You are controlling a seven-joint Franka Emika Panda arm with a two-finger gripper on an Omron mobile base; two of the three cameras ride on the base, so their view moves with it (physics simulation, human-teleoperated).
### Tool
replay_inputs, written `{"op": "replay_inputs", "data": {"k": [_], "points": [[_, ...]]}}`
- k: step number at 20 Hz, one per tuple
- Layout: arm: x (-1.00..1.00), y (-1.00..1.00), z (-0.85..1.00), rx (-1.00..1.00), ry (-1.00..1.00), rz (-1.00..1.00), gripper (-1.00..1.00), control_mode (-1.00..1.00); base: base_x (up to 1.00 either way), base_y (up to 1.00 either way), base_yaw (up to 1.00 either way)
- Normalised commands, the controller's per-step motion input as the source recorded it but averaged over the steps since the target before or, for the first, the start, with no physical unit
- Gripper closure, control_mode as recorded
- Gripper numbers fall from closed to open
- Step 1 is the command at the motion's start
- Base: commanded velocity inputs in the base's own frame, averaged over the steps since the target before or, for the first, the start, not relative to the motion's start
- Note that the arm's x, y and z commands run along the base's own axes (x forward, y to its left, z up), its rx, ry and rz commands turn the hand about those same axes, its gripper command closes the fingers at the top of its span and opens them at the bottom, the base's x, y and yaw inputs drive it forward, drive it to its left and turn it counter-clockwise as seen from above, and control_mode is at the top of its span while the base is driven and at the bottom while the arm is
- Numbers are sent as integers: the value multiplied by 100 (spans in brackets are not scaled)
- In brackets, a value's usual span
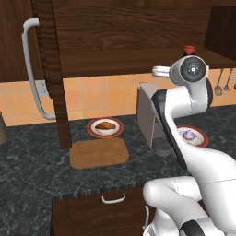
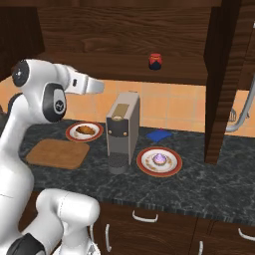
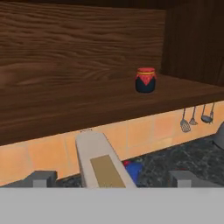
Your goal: From the different types of pastries on the counter, select a croissant and place it on the cutting board. Then retrieve a jar of jam from the cabinet and place it alongside the croissant on the cutting board.
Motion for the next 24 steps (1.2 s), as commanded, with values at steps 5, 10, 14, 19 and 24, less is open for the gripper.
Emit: {"op": "replay_inputs", "data": {"k": [5,10,14,19,24], "points": [[5,-28,72,0,-7,0,-100,-100,0,0,0],[3,-20,44,4,0,0,-100,-100,0,0,0],[17,-41,22,4,3,0,-100,-100,0,0,0],[17,-39,9,0,1,-1,-100,-100,0,0,0],[18,-28,-23,-8,-5,-2,-100,-100,0,0,0]]}}
